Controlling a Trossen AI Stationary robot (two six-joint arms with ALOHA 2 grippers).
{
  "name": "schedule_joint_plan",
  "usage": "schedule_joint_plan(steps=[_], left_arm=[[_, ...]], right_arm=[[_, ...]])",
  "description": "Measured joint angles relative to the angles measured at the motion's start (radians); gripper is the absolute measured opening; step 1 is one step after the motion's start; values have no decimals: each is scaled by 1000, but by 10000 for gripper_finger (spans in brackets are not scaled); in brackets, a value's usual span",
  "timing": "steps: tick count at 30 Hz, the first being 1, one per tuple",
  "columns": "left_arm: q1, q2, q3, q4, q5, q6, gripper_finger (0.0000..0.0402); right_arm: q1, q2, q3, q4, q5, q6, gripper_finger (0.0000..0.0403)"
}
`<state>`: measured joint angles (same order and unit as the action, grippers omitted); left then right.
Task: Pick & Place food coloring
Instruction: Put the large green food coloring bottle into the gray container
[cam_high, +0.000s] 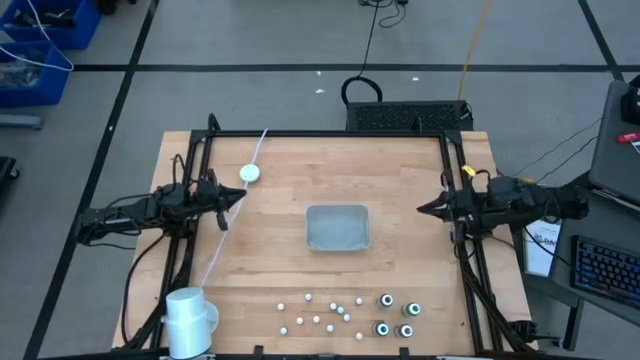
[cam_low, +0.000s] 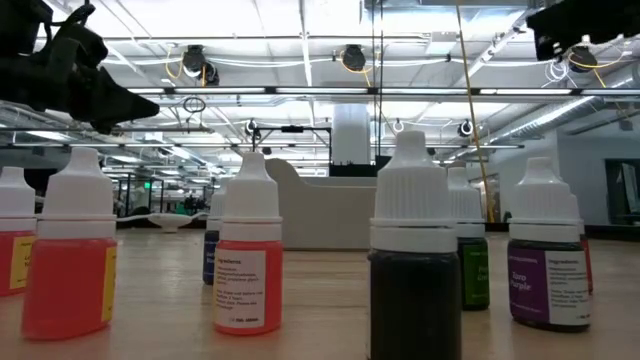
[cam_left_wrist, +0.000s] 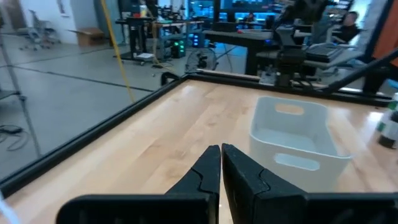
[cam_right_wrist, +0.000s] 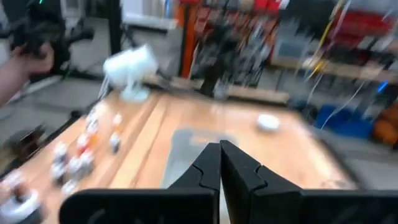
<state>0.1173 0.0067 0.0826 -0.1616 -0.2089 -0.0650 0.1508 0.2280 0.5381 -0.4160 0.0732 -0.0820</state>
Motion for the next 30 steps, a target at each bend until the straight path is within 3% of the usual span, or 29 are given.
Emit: schedule_joint_plan(steps=[5, 14, 19, 24, 30], left_arm=[[0, 0, 0, 0, -28, 0, 21], [0, 0, 0, -4, -27, -36, 21], [0, 0, 1, -28, -7, -49, 21], [0, 0, 1, -31, 29, -71, 21], [0, 0, 1, -33, 64, -76, 21]], right_arm=[[81, 114, 81, -87, -21, 67, 0], [274, 256, 248, -121, 139, 68, 0], [413, 382, 246, -191, 233, 73, 0], [559, 424, 199, -243, 318, 261, 0], [720, 422, 68, -22, 324, 357, 0]])
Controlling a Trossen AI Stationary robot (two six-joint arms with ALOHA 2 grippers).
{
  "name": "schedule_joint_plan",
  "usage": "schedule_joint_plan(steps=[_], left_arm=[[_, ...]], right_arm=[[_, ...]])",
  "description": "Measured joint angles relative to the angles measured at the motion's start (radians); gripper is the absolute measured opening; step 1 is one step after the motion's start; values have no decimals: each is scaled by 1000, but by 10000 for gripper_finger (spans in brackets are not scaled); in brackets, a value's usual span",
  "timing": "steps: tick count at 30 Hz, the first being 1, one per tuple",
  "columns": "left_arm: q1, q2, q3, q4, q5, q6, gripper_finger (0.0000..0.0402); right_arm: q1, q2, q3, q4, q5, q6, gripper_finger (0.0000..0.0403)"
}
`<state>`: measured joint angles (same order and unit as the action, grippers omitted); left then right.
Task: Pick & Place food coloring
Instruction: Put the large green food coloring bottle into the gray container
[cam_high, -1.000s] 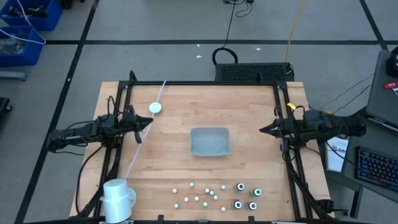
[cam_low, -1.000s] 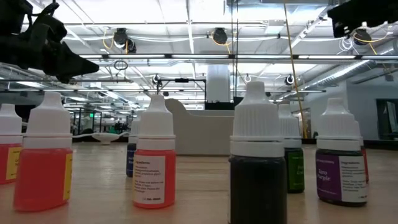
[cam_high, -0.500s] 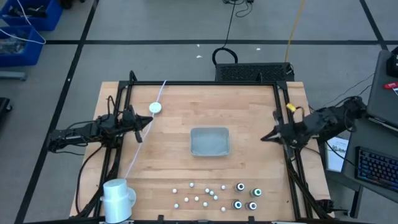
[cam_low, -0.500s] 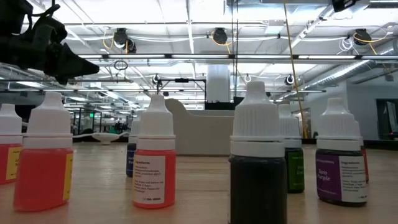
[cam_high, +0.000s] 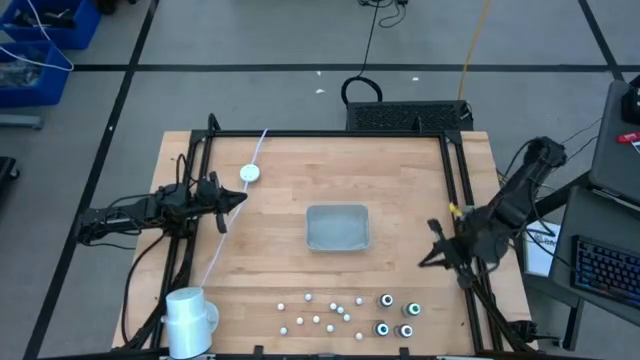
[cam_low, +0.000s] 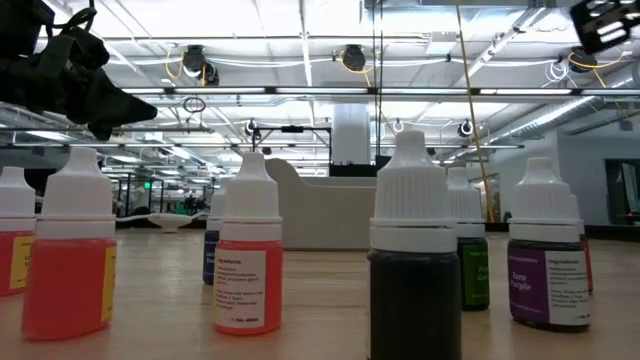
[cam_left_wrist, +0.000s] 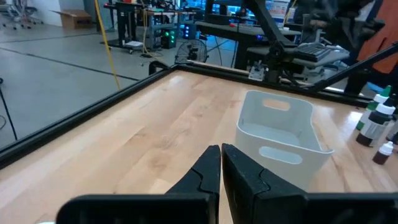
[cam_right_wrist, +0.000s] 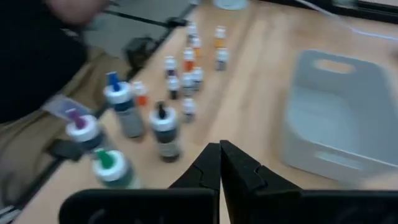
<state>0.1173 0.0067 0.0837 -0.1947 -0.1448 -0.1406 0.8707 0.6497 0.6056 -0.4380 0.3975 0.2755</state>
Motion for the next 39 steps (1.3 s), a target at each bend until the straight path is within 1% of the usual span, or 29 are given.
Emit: schedule_joint_plan(steps=[2, 4, 8, 10, 12, 14, 15, 18, 26, 30, 34, 39], left_arm=[[0, 0, 0, 1, 0, 0, 21], [0, 0, 0, 2, 0, 0, 21], [0, 0, 0, 2, -5, 1, 21], [0, 0, 0, 2, -10, 7, 21], [0, 0, 0, 2, -12, 16, 21], [0, 0, 0, 2, -13, 21, 21], [0, 0, 0, 3, -13, 24, 21], [0, 0, 0, 3, -13, 25, 21], [0, 0, -1, 5, -14, 25, 21], [0, 0, -1, 5, -14, 25, 21], [0, 0, -1, 5, -14, 25, 21], [0, 0, -1, 5, -15, 25, 21]], right_arm=[[41, 0, -49, 81, 21, 1, 0], [76, -3, -87, 122, 47, 5, 0], [123, -11, -161, 137, 76, 101, 0], [132, -10, -211, 182, 74, 144, 0], [139, -10, -270, 289, 74, 157, 0], [147, -10, -324, 419, 66, 138, 4], [151, -12, -348, 479, 44, 120, 9], [168, -20, -405, 607, -8, 82, 35], [179, -19, -499, 766, -6, 46, 134], [179, -19, -519, 811, -4, 15, 174], [179, -7, -521, 855, -5, -19, 199], [179, 70, -521, 990, -5, -104, 205]])
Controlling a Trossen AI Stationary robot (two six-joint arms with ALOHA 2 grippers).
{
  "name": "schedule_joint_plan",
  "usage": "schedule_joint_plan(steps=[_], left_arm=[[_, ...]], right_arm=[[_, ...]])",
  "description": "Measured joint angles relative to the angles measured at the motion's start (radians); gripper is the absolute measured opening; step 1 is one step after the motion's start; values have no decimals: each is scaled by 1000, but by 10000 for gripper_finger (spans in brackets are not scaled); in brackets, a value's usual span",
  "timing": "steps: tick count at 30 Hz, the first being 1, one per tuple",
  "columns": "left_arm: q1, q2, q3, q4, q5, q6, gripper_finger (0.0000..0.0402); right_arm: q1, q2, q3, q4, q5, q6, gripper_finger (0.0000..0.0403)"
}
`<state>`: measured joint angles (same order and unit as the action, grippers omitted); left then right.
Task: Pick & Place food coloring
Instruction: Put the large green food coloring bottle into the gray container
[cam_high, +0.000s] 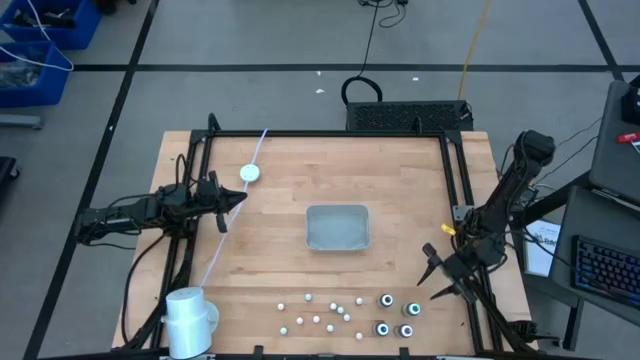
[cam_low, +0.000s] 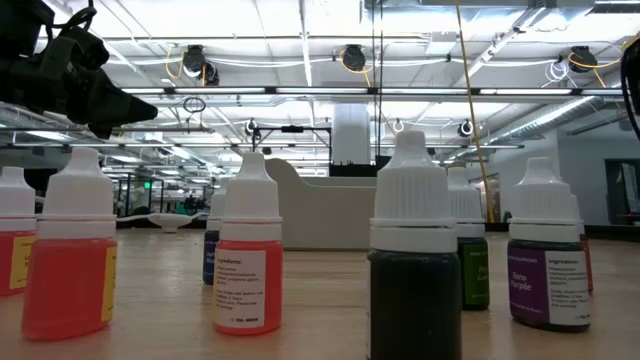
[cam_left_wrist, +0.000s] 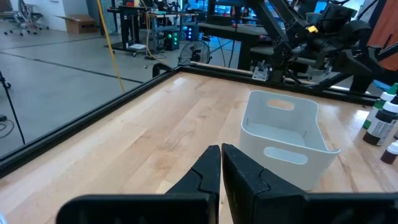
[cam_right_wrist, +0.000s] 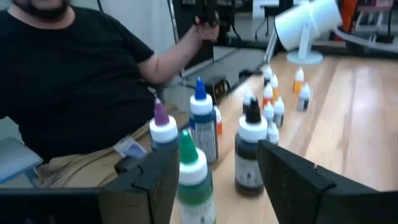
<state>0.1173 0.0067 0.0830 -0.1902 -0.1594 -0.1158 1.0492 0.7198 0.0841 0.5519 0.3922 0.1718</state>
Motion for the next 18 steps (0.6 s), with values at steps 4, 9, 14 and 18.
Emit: schedule_joint_plan(steps=[4, 9, 14, 18], left_arm=[[0, 0, 0, 0, 0, 0, 21], [0, 0, 0, -2, 0, -9, 21], [0, 0, 0, -2, 0, -10, 21], [0, 0, 0, -1, 0, -10, 21]], right_arm=[[0, 96, 0, 73, 0, -9, 201], [0, 241, 26, 166, 0, -8, 200], [0, 385, 93, 218, 1, -2, 206], [0, 489, 154, 223, 1, 0, 207]])
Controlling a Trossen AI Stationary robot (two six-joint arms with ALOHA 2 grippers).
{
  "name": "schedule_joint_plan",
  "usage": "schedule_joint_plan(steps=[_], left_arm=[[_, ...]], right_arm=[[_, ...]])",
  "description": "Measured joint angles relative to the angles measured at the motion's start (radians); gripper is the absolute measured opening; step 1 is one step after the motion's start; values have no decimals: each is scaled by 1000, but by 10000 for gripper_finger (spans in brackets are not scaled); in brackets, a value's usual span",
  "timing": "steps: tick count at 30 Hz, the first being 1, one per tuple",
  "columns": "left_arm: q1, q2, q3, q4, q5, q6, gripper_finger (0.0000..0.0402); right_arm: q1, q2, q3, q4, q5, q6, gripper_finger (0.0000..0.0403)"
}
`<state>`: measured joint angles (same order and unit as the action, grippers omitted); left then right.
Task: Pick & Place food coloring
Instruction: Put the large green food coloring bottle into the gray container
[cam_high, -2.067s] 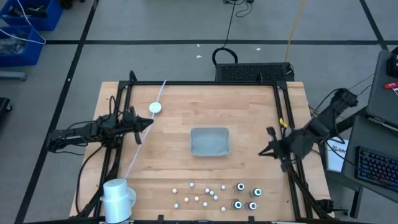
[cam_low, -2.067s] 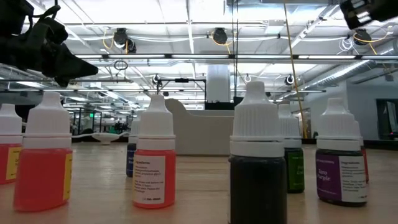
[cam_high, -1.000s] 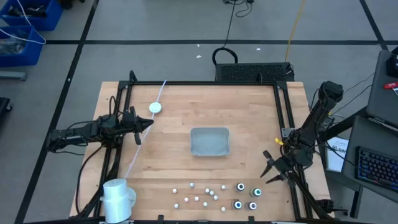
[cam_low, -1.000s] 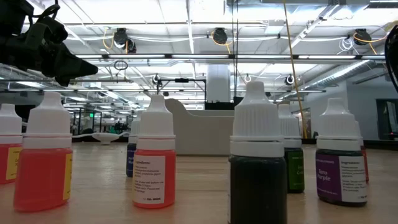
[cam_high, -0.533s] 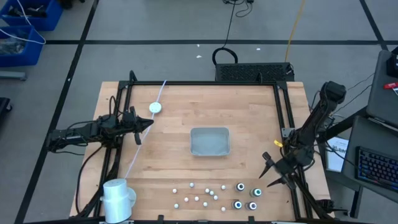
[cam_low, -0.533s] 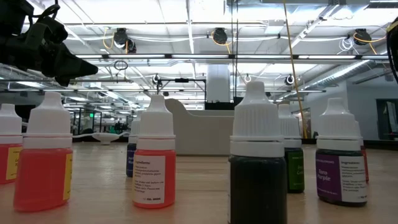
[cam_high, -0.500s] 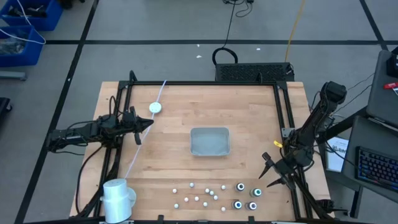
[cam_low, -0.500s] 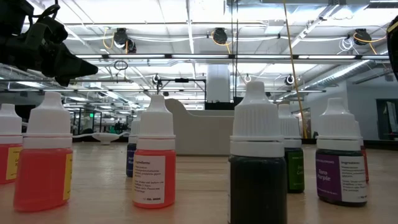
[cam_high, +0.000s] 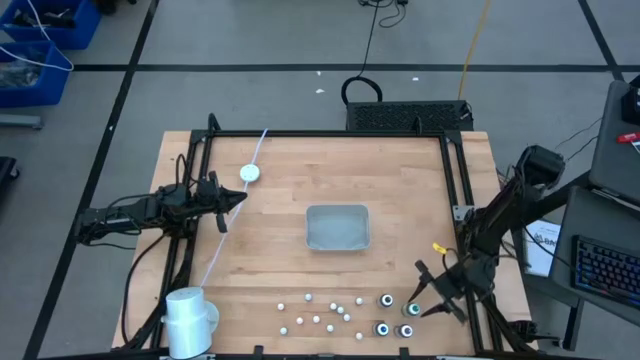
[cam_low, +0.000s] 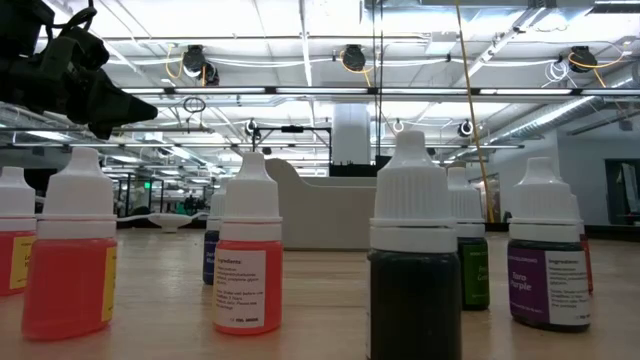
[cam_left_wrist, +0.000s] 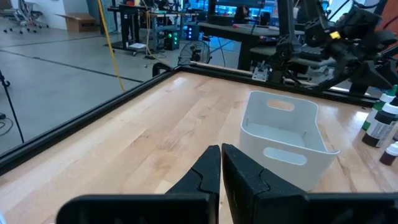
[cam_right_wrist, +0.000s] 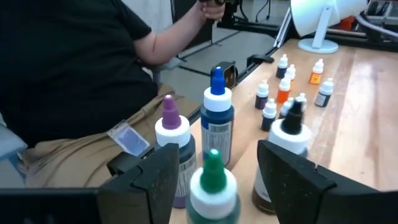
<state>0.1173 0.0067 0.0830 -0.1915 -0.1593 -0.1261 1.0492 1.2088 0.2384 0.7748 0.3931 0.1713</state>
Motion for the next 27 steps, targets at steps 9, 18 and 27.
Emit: schedule_joint_plan(steps=[9, 18, 27], left_arm=[[0, 0, 0, 1, 0, -1, 21], [0, 0, -2, 20, 0, 26, 21], [0, 0, -2, 26, -1, 42, 21]], right_arm=[[0, 116, 52, -9, 11, 51, 206], [-1, 122, 52, -28, 29, 108, 202], [0, 122, 51, -78, 26, 202, 176]])
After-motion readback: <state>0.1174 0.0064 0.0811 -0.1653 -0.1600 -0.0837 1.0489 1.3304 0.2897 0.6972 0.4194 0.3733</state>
